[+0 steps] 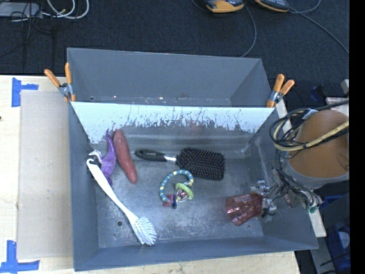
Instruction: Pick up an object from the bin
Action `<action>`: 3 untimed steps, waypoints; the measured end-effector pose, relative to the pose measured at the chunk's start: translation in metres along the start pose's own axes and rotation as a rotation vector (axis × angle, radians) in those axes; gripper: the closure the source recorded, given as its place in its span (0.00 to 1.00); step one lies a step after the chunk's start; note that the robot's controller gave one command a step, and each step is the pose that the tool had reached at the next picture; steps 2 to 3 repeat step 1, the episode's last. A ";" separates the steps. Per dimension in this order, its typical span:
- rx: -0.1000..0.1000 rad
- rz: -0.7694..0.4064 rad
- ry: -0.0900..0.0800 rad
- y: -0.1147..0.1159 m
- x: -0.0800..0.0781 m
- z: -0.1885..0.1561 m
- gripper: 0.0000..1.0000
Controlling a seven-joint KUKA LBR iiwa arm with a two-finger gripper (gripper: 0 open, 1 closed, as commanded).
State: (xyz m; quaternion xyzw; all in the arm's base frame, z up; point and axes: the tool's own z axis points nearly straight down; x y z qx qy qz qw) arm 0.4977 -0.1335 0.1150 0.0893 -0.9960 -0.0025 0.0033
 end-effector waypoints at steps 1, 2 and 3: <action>0.000 -0.001 -0.001 0.000 0.000 -0.006 1.00; 0.000 -0.001 -0.001 0.000 0.000 -0.006 1.00; 0.000 -0.001 -0.001 0.000 0.000 -0.006 1.00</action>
Offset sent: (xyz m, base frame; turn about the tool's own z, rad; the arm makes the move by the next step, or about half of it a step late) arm 0.0001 0.0002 0.0524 0.0000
